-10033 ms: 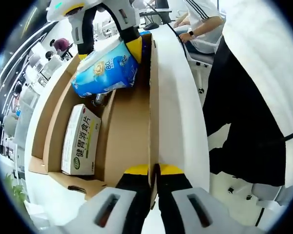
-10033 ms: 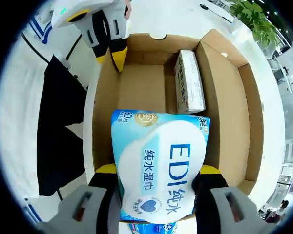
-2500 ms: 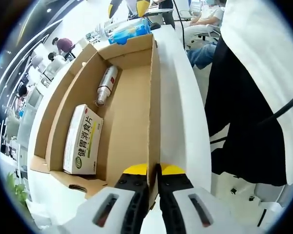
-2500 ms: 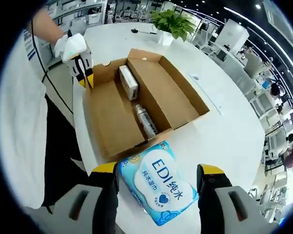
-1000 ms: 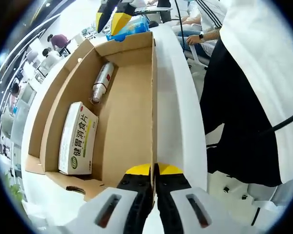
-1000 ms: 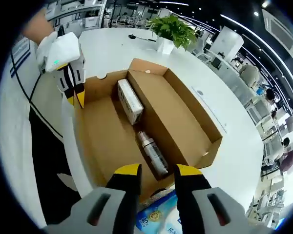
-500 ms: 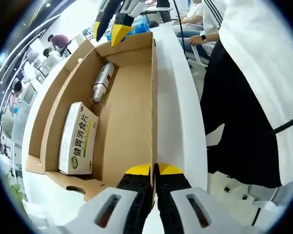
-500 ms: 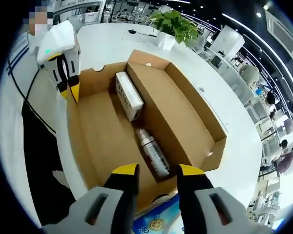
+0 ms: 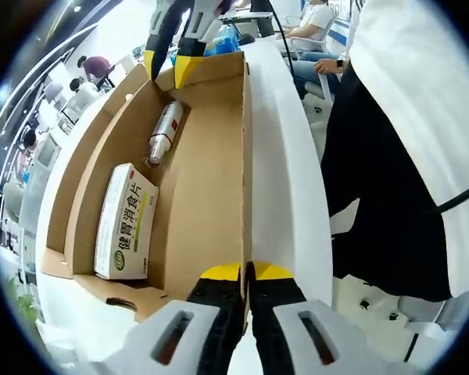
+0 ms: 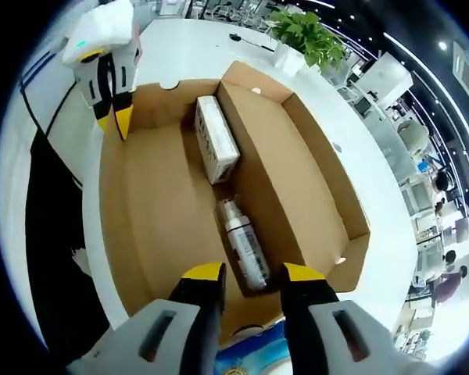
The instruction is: Operate the shoe box by opening the lid, removing the specified soft item, and placing it in the target area until the item is outside and the box remains undamaged.
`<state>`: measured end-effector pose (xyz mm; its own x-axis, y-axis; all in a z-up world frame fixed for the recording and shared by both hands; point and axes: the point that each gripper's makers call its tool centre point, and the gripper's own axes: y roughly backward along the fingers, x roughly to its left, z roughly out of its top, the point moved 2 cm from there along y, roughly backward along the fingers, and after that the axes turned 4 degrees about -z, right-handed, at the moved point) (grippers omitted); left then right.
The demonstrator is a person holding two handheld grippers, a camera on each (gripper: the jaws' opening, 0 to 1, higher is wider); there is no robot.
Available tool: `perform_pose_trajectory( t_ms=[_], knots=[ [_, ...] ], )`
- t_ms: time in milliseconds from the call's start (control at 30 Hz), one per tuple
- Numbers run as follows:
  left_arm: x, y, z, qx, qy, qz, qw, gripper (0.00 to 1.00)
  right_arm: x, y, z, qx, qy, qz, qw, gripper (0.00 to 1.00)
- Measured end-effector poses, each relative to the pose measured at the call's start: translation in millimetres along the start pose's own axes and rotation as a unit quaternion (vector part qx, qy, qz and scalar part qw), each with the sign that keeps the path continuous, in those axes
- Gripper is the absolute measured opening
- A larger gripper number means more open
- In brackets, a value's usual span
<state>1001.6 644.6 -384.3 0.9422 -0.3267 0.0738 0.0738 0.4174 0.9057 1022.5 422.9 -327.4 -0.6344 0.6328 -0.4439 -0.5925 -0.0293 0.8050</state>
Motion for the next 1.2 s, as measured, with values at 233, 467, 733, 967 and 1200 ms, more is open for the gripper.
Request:
perform_pose_trajectory(
  t_ms=[233,467,733,967,1200],
  knots=[
    [0.6,-0.4,-0.9,0.000,0.004,-0.002,1.0000,0.02,2.5,-7.3,-2.8,0.009,0.008,0.008,0.9999,0.29],
    [1.2,-1.6,-2.5,0.001,0.004,-0.003,1.0000,0.02,5.1,-14.2,-4.4,0.015,0.020,0.014,0.9996,0.32],
    [0.5,-0.5,-0.8,0.001,0.003,-0.001,1.0000,0.02,5.9,-27.1,-5.6,0.027,0.050,0.026,0.9980,0.32],
    [0.1,0.2,0.3,0.001,0.004,0.001,1.0000,0.02,10.5,-31.4,-1.6,0.036,0.049,0.037,0.9974,0.34],
    [0.3,-0.2,0.0,0.001,0.004,0.001,1.0000,0.02,5.8,-37.8,-6.6,0.046,0.075,0.031,0.9956,0.34]
  ],
)
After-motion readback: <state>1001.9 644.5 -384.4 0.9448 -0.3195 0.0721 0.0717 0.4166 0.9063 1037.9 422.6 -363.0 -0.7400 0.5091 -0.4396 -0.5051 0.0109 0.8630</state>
